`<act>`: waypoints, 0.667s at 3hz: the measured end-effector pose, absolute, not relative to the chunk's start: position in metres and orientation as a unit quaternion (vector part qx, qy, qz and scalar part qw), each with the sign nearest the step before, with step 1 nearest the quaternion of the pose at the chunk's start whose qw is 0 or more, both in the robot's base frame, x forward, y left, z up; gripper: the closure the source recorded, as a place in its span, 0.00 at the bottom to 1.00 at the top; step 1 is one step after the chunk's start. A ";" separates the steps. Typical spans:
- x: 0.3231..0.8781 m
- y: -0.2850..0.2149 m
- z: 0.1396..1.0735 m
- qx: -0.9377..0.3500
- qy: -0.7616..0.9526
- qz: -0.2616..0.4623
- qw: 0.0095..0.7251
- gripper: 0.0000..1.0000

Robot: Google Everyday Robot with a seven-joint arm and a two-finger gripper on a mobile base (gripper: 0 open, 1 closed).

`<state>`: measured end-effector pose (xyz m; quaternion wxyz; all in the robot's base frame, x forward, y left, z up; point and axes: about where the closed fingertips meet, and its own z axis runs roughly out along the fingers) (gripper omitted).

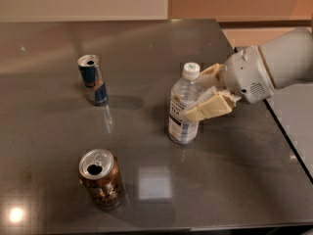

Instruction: Knock blue plastic bottle over

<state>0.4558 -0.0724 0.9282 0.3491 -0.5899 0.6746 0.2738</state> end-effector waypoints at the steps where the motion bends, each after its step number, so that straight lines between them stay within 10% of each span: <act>1: 0.457 -0.071 0.934 -0.585 0.675 0.276 0.356 0.64; 2: 0.460 -0.075 0.956 -0.586 0.692 0.245 0.342 0.87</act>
Offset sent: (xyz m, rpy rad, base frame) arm 0.0121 -0.0204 0.0562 -0.1854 0.0207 -0.1381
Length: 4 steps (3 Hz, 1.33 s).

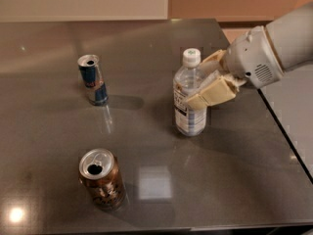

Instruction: Knock blue plastic bottle over

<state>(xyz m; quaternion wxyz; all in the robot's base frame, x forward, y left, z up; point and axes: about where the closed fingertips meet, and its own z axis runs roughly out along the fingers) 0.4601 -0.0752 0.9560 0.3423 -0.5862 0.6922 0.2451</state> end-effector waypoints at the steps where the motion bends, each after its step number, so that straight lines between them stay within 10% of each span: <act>1: 0.461 -0.081 0.980 -0.599 0.721 0.183 0.296 1.00; 4: 0.467 -0.115 0.934 -0.682 0.725 0.042 0.089 1.00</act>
Offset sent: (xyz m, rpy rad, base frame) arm 0.0127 -0.0587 0.0171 -0.6854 0.0569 -0.0323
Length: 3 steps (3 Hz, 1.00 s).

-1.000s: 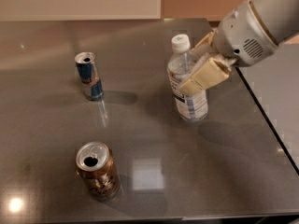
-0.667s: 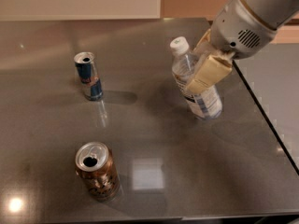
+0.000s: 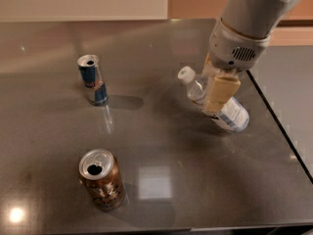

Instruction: Knock blue plastic bottle over

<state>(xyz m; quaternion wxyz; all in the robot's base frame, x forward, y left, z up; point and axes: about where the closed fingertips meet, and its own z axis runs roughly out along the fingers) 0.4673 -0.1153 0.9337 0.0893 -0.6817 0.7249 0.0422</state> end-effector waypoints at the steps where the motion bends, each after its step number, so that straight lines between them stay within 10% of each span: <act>1: 0.467 -0.116 0.916 -0.704 0.708 0.022 0.054 0.84; 3: 0.465 -0.106 0.887 -0.745 0.666 0.010 0.006 0.36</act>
Offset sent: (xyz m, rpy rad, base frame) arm -0.0130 -0.0010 -0.0530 -0.2273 0.1382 0.2162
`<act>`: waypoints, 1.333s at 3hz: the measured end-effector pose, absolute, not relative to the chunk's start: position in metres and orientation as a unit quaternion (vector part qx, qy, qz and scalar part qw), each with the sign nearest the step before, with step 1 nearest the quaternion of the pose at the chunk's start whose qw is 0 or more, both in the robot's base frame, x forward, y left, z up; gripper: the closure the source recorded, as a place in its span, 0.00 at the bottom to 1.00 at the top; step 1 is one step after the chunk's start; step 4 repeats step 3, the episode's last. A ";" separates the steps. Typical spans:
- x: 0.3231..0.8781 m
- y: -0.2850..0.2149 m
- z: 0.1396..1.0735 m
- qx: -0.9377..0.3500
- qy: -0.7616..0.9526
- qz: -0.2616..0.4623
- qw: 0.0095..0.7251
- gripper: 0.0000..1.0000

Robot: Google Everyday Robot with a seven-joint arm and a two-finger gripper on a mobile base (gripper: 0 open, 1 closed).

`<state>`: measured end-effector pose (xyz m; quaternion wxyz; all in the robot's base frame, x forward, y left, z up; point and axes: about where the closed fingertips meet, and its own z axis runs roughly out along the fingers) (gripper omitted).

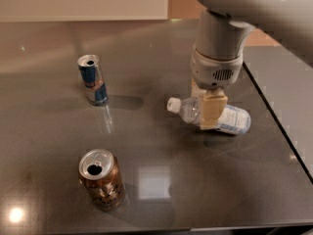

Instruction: Knock blue plastic bottle over

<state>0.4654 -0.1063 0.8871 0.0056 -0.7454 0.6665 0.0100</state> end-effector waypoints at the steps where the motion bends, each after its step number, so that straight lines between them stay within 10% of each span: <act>1: 0.460 -0.101 0.878 -0.756 0.655 0.012 -0.003 0.13; 4: 0.459 -0.100 0.868 -0.759 0.651 0.022 0.012 0.00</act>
Offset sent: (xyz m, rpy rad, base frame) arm -0.0213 -0.0019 -0.0325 0.0393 0.0708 0.0511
